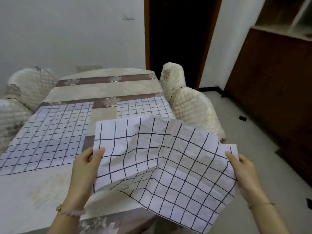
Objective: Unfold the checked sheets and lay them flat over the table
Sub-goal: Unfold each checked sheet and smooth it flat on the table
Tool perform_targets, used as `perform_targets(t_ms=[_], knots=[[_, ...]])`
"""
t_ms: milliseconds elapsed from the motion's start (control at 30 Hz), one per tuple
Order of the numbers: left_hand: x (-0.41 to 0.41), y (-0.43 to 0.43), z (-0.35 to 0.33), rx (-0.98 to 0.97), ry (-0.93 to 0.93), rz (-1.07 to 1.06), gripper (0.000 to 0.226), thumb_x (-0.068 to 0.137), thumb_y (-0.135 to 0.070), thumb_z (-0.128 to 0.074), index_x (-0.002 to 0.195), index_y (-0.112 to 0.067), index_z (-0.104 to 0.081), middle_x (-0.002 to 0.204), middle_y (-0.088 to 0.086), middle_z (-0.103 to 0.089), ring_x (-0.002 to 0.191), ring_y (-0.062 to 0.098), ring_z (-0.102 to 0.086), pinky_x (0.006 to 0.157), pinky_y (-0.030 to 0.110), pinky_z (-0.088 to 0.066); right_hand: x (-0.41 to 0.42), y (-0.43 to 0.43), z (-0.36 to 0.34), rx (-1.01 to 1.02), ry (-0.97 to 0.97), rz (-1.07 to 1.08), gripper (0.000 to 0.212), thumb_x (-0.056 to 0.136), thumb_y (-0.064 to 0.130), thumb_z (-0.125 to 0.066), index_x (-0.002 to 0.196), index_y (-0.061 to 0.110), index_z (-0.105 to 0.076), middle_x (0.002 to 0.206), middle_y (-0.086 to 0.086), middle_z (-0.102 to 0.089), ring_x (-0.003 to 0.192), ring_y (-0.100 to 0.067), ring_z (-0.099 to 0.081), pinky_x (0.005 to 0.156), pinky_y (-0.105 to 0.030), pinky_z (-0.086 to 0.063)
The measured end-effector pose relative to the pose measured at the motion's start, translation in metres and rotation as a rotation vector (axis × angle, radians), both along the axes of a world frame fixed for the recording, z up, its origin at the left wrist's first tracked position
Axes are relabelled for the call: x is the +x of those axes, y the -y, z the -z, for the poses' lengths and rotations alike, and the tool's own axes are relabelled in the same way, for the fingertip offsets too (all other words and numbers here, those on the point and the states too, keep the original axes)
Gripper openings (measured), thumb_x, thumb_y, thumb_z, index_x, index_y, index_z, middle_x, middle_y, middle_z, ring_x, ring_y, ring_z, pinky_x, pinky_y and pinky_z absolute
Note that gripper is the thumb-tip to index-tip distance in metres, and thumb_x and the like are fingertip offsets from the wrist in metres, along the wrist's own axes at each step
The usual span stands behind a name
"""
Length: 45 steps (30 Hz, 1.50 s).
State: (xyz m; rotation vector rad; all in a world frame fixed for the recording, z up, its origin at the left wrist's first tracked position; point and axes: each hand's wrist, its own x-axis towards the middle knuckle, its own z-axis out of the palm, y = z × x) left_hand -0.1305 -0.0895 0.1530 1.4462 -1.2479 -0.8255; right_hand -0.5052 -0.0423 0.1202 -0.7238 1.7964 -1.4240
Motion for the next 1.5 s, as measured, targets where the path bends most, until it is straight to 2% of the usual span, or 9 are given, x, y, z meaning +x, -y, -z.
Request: perform_targets(t_ms=[100, 233, 400, 633, 833, 933, 1267, 1400, 1500], knots=[[-0.04, -0.001, -0.014, -0.038, -0.011, 0.104, 0.025, 0.092, -0.03, -0.056, 0.078, -0.011, -0.061, 0.067, -0.001, -0.052, 0.063, 0.009, -0.043, 0.059, 0.023, -0.035, -0.041, -0.042, -0.004, -0.007, 0.015, 0.136, 0.025, 0.09, 0.024, -0.06, 0.108, 0.007, -0.065, 0.096, -0.009, -0.07, 0.085, -0.025, -0.066, 0.07, -0.034, -0.052], [-0.107, -0.003, -0.017, -0.092, 0.056, 0.225, 0.035, 0.093, -0.025, -0.055, 0.067, -0.004, -0.045, 0.063, 0.006, -0.034, 0.052, 0.005, -0.029, 0.048, 0.016, -0.026, -0.099, -0.092, -0.002, -0.001, 0.007, 0.247, 0.014, 0.089, 0.023, -0.061, 0.098, 0.013, -0.066, 0.091, -0.005, -0.07, 0.08, -0.022, -0.065, 0.07, -0.033, -0.051], [-0.211, -0.018, 0.011, 0.024, 0.062, 0.338, 0.041, 0.092, -0.025, -0.057, 0.059, -0.018, -0.033, 0.051, -0.011, -0.026, 0.049, 0.008, -0.024, 0.051, 0.026, -0.023, -0.172, -0.147, 0.021, 0.072, 0.003, 0.291, 0.011, 0.089, 0.023, -0.061, 0.093, 0.015, -0.068, 0.09, -0.007, -0.072, 0.083, -0.025, -0.068, 0.067, -0.034, -0.053], [-0.353, -0.063, 0.08, 0.226, 0.066, 0.482, 0.038, 0.091, -0.026, -0.057, 0.064, -0.003, -0.044, 0.06, 0.005, -0.035, 0.058, 0.015, -0.031, 0.056, 0.028, -0.024, -0.266, -0.237, 0.073, 0.214, 0.123, 0.427, 0.013, 0.091, 0.017, -0.058, 0.091, 0.009, -0.069, 0.087, -0.01, -0.072, 0.077, -0.023, -0.067, 0.06, -0.03, -0.049], [-0.44, -0.059, 0.101, 0.318, 0.089, 0.604, 0.038, 0.091, -0.022, -0.057, 0.063, -0.006, -0.038, 0.06, 0.004, -0.034, 0.06, 0.016, -0.03, 0.058, 0.028, -0.026, -0.339, -0.256, 0.081, 0.222, 0.156, 0.496, 0.015, 0.092, 0.017, -0.058, 0.1, 0.01, -0.069, 0.099, -0.009, -0.072, 0.093, -0.026, -0.066, 0.092, -0.042, -0.051], [-0.477, -0.033, 0.104, 0.353, 0.065, 0.614, 0.041, 0.09, -0.028, -0.058, 0.074, 0.008, -0.046, 0.069, 0.008, -0.046, 0.065, 0.019, -0.037, 0.062, 0.031, -0.031, -0.374, -0.236, 0.077, 0.2, 0.144, 0.518, 0.015, 0.092, 0.017, -0.057, 0.102, 0.014, -0.068, 0.096, -0.003, -0.071, 0.091, -0.021, -0.066, 0.089, -0.04, -0.051], [-0.619, 0.12, 0.128, 0.37, 0.048, 0.552, 0.032, 0.09, -0.02, -0.059, 0.065, -0.008, -0.043, 0.064, 0.008, -0.035, 0.063, 0.02, -0.031, 0.059, 0.03, -0.027, -0.527, -0.059, 0.096, 0.26, 0.135, 0.447, 0.024, 0.091, 0.023, -0.057, 0.111, 0.012, -0.066, 0.105, -0.012, -0.07, 0.095, -0.029, -0.066, 0.088, -0.047, -0.052], [-0.667, 0.213, 0.116, 0.379, 0.01, 0.45, 0.02, 0.089, -0.013, -0.057, 0.081, 0.005, -0.062, 0.072, 0.011, -0.058, 0.068, 0.022, -0.051, 0.062, 0.031, -0.039, -0.59, 0.056, 0.076, 0.235, 0.125, 0.354, 0.021, 0.093, 0.019, -0.054, 0.109, 0.009, -0.064, 0.097, -0.01, -0.07, 0.089, -0.027, -0.066, 0.073, -0.04, -0.053], [-0.693, 0.279, 0.096, 0.326, 0.004, 0.387, 0.018, 0.089, -0.011, -0.056, 0.086, 0.006, -0.063, 0.076, 0.012, -0.059, 0.071, 0.02, -0.051, 0.063, 0.03, -0.04, -0.627, 0.142, 0.054, 0.161, 0.086, 0.294, 0.024, 0.093, 0.018, -0.055, 0.112, 0.01, -0.066, 0.101, -0.01, -0.071, 0.094, -0.028, -0.066, 0.087, -0.046, -0.052]])
